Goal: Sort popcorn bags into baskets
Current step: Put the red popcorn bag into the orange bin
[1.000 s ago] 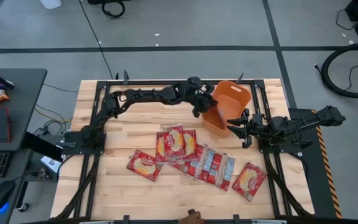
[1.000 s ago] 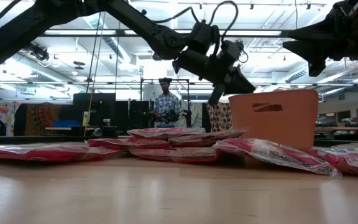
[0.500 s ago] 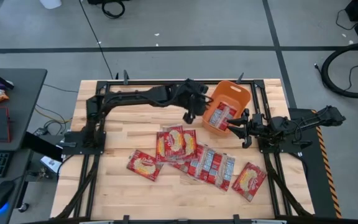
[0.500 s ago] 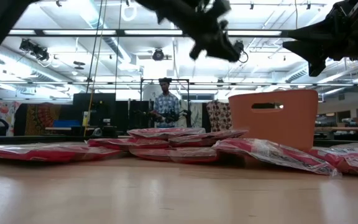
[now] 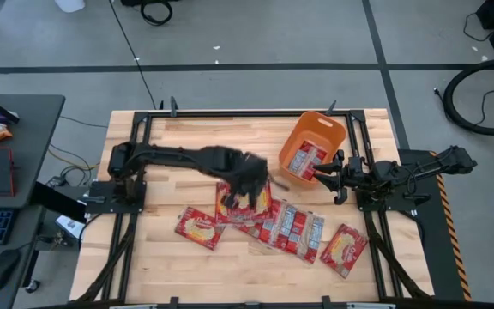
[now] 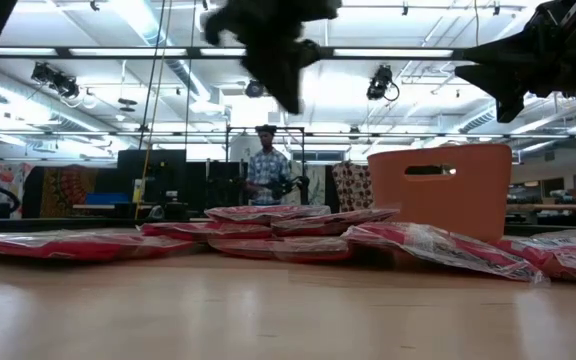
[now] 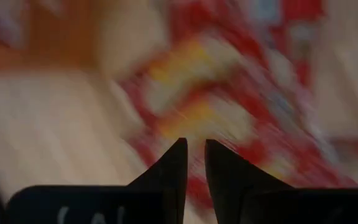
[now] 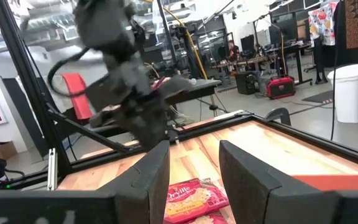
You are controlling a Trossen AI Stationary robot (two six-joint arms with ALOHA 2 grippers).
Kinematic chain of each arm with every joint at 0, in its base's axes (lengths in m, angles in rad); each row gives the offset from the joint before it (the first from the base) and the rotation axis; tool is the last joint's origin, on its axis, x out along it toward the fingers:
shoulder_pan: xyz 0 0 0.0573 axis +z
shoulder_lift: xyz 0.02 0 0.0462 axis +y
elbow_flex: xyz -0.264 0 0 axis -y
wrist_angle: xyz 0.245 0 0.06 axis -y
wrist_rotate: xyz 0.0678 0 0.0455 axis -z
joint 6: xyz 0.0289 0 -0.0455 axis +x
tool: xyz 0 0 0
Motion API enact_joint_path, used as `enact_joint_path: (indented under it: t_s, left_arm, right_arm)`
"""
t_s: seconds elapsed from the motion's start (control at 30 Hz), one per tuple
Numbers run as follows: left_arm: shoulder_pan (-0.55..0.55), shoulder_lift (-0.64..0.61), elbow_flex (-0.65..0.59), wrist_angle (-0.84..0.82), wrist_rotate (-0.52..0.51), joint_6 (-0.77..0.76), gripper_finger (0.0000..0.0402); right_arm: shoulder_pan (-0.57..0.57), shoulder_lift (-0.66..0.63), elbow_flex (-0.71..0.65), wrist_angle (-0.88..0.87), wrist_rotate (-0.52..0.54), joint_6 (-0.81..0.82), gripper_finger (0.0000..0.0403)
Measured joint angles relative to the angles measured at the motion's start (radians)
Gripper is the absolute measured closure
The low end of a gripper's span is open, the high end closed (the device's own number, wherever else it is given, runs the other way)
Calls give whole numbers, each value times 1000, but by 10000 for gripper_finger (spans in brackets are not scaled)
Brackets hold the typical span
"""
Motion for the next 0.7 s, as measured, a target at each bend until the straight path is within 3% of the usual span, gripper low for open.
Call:
enact_joint_path:
  t_s: [0.27,0.7]
  left_arm:
    - [-94,1,-2,-307,36,-307,342]
    - [-300,3,-298,-238,58,-564,342]
  right_arm:
    - [0,0,0,1,0,0,259]
    - [0,0,0,1,0,0,259]
